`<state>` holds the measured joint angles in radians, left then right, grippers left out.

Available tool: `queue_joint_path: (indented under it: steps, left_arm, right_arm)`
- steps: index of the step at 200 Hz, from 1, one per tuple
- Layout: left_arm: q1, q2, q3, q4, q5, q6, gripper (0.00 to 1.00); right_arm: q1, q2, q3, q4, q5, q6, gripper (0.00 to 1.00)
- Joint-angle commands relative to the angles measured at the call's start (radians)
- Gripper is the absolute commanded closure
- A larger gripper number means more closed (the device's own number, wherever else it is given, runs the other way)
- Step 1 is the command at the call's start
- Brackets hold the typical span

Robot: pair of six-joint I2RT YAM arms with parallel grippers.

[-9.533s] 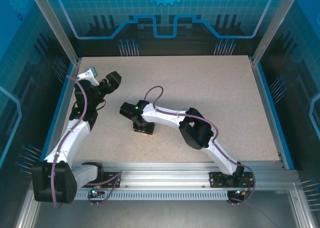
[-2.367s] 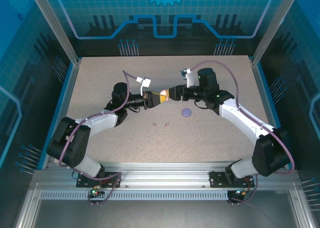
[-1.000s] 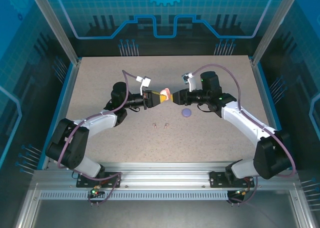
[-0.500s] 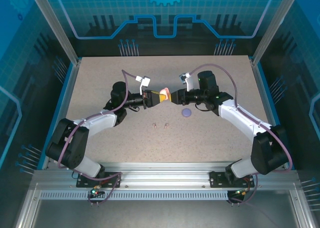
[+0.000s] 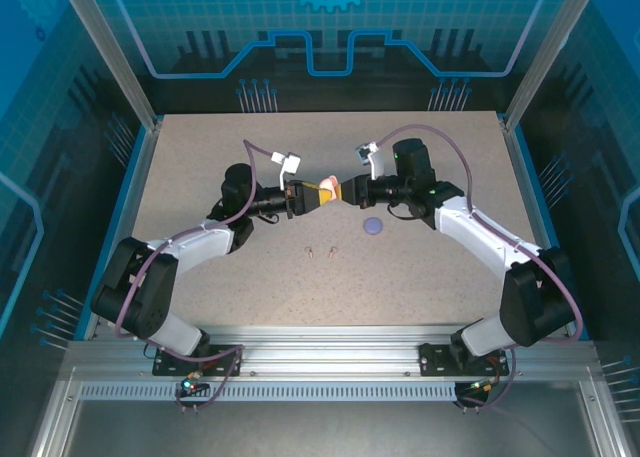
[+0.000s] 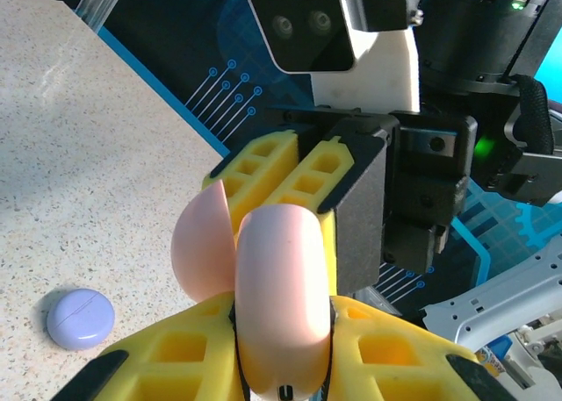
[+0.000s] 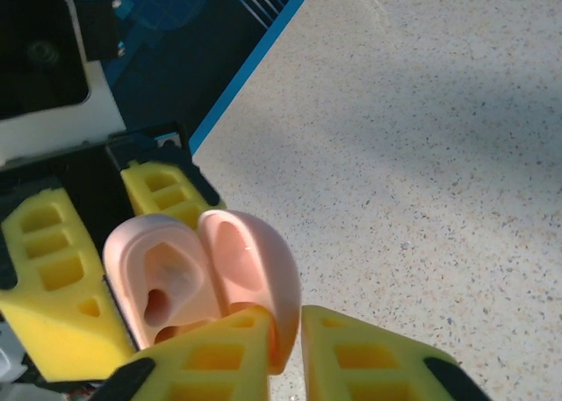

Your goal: Insert the wireless bluetooth earbuds into the charging case

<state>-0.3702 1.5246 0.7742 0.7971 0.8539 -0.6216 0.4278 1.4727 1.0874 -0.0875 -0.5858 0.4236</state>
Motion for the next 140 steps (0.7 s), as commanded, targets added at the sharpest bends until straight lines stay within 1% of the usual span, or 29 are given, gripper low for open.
queue_joint_path:
  steps: [1, 4, 37, 48, 55, 61, 70, 83, 103, 110, 113, 116, 119, 140]
  left_arm:
    - [-0.004, -0.013, 0.018, 0.048, 0.043, 0.006, 1.00]
    - [-0.004, -0.012, 0.019, 0.047, 0.043, 0.006, 1.00]
    - [-0.004, -0.020, 0.013, 0.039, 0.034, 0.018, 1.00]
    - [-0.003, -0.029, 0.011, 0.028, 0.025, 0.029, 0.89]
    - [-0.001, -0.034, 0.012, 0.020, 0.021, 0.038, 0.86]
    - [0.001, -0.039, 0.016, 0.012, 0.019, 0.042, 0.80]
    - [0.005, -0.048, 0.019, 0.005, 0.013, 0.046, 0.68]
    - [0.017, -0.063, 0.026, -0.001, 0.010, 0.050, 0.56]
    - [0.034, -0.091, 0.046, -0.032, 0.004, 0.065, 0.27]
    - [0.039, -0.102, 0.053, -0.046, 0.001, 0.074, 0.15]
    - [0.041, -0.106, 0.055, -0.054, -0.001, 0.079, 0.08]
    - [0.044, -0.111, 0.059, -0.061, -0.002, 0.084, 0.03]
    - [0.046, -0.115, 0.063, -0.068, -0.006, 0.090, 0.01]
    - [0.064, -0.141, 0.078, -0.089, -0.029, 0.112, 0.01]
  right_arm:
    - [0.003, 0.020, 0.029, 0.011, 0.008, 0.000, 0.98]
    - [0.003, 0.020, 0.030, 0.010, 0.007, 0.000, 1.00]
    - [0.008, 0.013, 0.046, -0.013, 0.009, -0.009, 1.00]
    - [0.006, 0.006, 0.050, -0.024, 0.018, -0.012, 1.00]
    - [0.008, -0.001, 0.052, -0.031, 0.027, -0.014, 1.00]
    - [0.008, -0.005, 0.054, -0.040, 0.038, -0.016, 1.00]
    - [0.007, -0.014, 0.059, -0.057, 0.054, -0.021, 1.00]
    - [0.008, -0.027, 0.070, -0.082, 0.082, -0.029, 1.00]
    - [0.006, -0.040, 0.095, -0.124, 0.121, -0.039, 1.00]
    - [0.006, -0.042, 0.106, -0.136, 0.130, -0.041, 1.00]
    - [0.005, -0.044, 0.111, -0.140, 0.132, -0.042, 1.00]
    - [0.005, -0.044, 0.116, -0.145, 0.135, -0.045, 1.00]
    - [0.005, -0.045, 0.121, -0.152, 0.138, -0.046, 1.00]
    - [0.002, -0.049, 0.159, -0.192, 0.163, -0.063, 1.00]
